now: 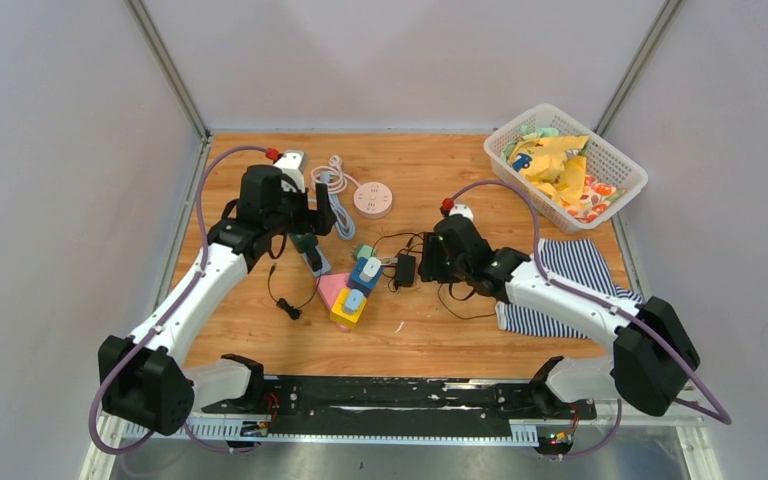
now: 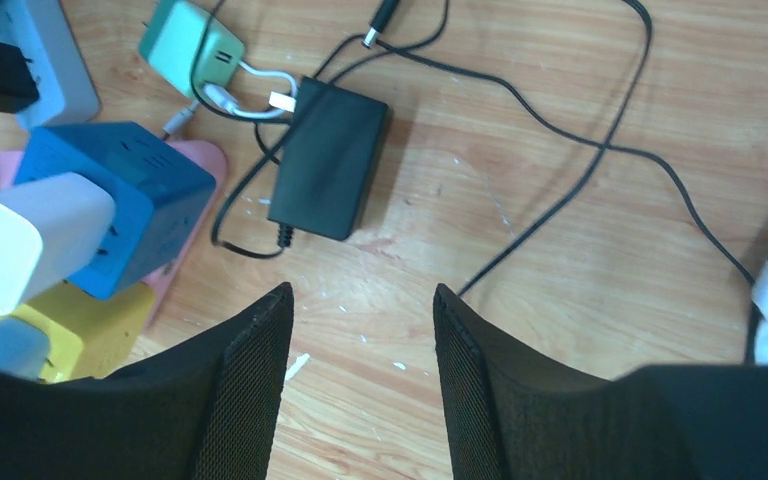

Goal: Insert the plug
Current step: Pick up the plug from the center of the board.

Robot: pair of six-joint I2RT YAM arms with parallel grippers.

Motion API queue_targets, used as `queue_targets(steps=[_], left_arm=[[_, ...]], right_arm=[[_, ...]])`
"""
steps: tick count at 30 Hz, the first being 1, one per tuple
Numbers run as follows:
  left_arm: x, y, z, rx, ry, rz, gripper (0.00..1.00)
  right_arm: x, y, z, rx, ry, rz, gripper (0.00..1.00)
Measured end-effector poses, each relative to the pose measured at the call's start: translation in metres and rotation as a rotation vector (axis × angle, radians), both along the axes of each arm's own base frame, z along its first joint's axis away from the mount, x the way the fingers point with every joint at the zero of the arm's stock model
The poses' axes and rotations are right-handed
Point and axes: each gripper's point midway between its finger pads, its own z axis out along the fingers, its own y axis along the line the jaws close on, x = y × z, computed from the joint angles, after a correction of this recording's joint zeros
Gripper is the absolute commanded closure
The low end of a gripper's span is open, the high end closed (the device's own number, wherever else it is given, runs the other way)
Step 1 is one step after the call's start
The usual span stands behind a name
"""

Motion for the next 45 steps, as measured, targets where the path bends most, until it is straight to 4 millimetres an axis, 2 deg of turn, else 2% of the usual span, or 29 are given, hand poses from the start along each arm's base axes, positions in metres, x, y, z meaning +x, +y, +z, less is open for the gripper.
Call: queue_targets(steps=[2,4,9,13,16,22,26,28,35,39,45], left_arm=[[-0.001,0.000,-0.003,0.002,0.006,0.000,0.09],[-0.002,0.001,-0.006,0.004,0.012,0.000,0.09],[-0.004,0.001,-0.009,0.009,0.016,-0.002,0.08],[-0.005,0.002,-0.007,0.010,0.009,-0.003,0.07],[-0.005,0.002,-0.006,0.011,0.007,-0.004,0.07],[-0.005,0.003,-0.007,0.022,0.002,-0.005,0.07],[-0.004,0.004,-0.007,0.025,0.001,-0.004,0.06],[-0.004,0.004,-0.007,0.025,0.001,-0.004,0.06],[-0.004,0.004,-0.007,0.025,0.001,-0.004,0.06],[-0.004,0.004,-0.007,0.025,0.001,-0.005,0.06],[-0.004,0.004,-0.006,0.026,0.000,-0.004,0.05]], right_arm=[[0.005,0.007,0.002,0.012,-0.005,0.001,0.45],[0.011,0.016,0.002,0.029,-0.007,0.000,0.39],[0.015,0.026,-0.024,0.017,0.040,-0.006,0.31],[0.016,0.036,-0.038,0.015,0.052,0.002,0.30],[0.018,0.043,-0.047,0.012,0.057,0.005,0.24],[0.023,0.052,-0.068,-0.013,0.081,0.006,0.23],[0.027,0.056,-0.073,-0.020,0.084,0.005,0.23],[0.029,0.059,-0.073,-0.019,0.082,0.006,0.25],[0.031,0.061,-0.072,-0.038,0.061,0.015,0.42],[0.031,0.058,-0.074,-0.051,0.061,0.011,0.47],[0.030,0.049,-0.072,-0.083,0.048,0.007,0.64]])
